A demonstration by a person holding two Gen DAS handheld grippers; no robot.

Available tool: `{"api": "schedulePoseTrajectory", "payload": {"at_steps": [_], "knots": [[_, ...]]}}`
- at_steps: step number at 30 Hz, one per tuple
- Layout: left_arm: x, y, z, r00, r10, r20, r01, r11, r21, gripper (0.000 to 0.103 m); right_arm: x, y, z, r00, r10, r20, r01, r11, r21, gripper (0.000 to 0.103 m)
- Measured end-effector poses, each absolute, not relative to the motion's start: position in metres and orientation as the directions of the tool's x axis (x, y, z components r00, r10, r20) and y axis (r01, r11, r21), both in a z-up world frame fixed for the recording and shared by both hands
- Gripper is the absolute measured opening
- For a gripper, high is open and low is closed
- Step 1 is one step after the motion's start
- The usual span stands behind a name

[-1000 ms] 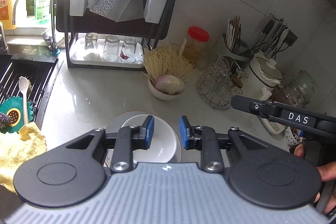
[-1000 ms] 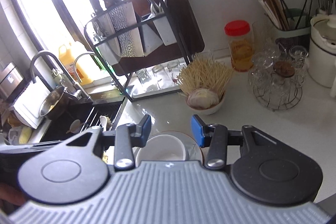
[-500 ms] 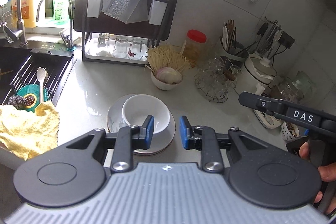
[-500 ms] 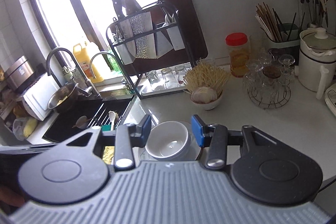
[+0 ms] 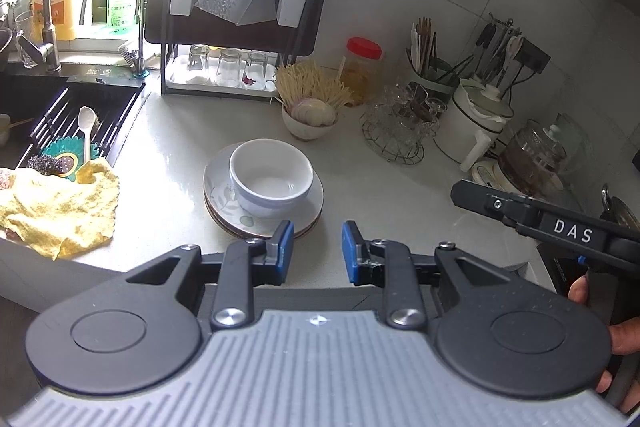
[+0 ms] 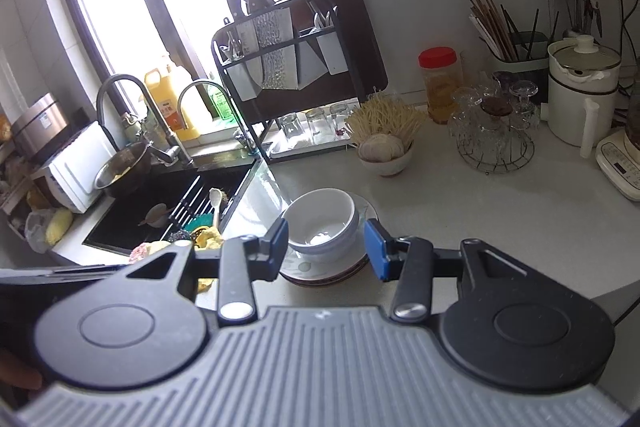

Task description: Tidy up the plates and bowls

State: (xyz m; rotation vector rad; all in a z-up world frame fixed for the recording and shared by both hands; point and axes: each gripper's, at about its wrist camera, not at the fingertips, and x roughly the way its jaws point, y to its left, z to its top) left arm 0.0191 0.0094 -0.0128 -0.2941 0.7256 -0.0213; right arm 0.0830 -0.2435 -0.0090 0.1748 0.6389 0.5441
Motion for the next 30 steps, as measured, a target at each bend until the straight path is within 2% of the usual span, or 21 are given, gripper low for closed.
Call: {"api": "schedulePoseTrajectory", "payload": {"at_steps": [27, 30], "knots": [[-0.007, 0.014, -0.021, 0.735, -0.089, -0.672, -0.087, 0.971, -0.223, 0.032, 0.036, -0.245, -0.031, 0.669, 0.503, -0.548, -0.406, 0.864, 0.297, 0.046], [-0.008, 0.014, -0.023, 0.734, -0.09, -0.674, -0.082, 0.972, -0.219, 0.035, 0.036, -0.243, -0.031, 0.668, 0.499, -0.551, -0.404, 0.866, 0.294, 0.046]]}}
